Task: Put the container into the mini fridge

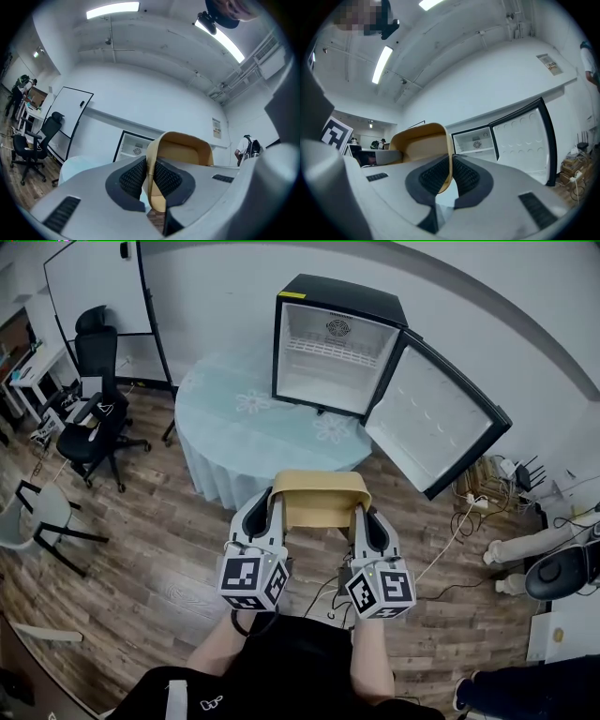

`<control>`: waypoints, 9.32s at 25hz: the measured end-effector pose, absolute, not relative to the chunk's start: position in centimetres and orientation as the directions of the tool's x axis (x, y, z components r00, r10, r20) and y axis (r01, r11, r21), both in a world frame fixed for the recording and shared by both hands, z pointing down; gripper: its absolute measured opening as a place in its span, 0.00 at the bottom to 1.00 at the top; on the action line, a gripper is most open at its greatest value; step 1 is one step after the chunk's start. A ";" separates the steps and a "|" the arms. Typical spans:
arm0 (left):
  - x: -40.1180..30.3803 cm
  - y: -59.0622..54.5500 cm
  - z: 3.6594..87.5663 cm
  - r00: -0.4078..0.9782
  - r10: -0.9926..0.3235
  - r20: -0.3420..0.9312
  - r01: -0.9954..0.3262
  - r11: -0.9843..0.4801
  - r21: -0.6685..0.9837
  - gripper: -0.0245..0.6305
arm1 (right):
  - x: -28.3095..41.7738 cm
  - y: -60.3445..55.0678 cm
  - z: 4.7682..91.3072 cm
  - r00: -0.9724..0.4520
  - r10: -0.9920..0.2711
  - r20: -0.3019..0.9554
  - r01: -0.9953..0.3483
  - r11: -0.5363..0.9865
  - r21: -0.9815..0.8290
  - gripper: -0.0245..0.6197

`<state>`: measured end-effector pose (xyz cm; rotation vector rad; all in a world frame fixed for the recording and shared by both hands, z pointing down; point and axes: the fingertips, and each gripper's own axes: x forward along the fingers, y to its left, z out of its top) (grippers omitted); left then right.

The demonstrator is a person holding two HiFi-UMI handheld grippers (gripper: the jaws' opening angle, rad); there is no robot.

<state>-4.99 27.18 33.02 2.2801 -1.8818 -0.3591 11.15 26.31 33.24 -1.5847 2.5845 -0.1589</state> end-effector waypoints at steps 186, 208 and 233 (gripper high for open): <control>-9.2 -38.5 56.1 0.195 -0.898 0.395 -0.979 -0.152 0.136 0.05 | 9.0 -37.4 55.3 -0.213 -0.905 0.369 -0.977 0.199 -0.076 0.05; -6.1 -30.3 43.8 0.314 -0.930 0.189 -0.939 -0.275 0.208 0.05 | 7.7 -29.2 44.5 -0.350 -0.912 0.212 -0.937 0.339 -0.086 0.05; -4.4 -16.5 32.8 0.327 -0.944 -0.030 -0.936 -0.328 0.128 0.05 | 7.2 -16.3 33.3 -0.449 -0.894 -0.010 -0.892 0.448 -0.058 0.05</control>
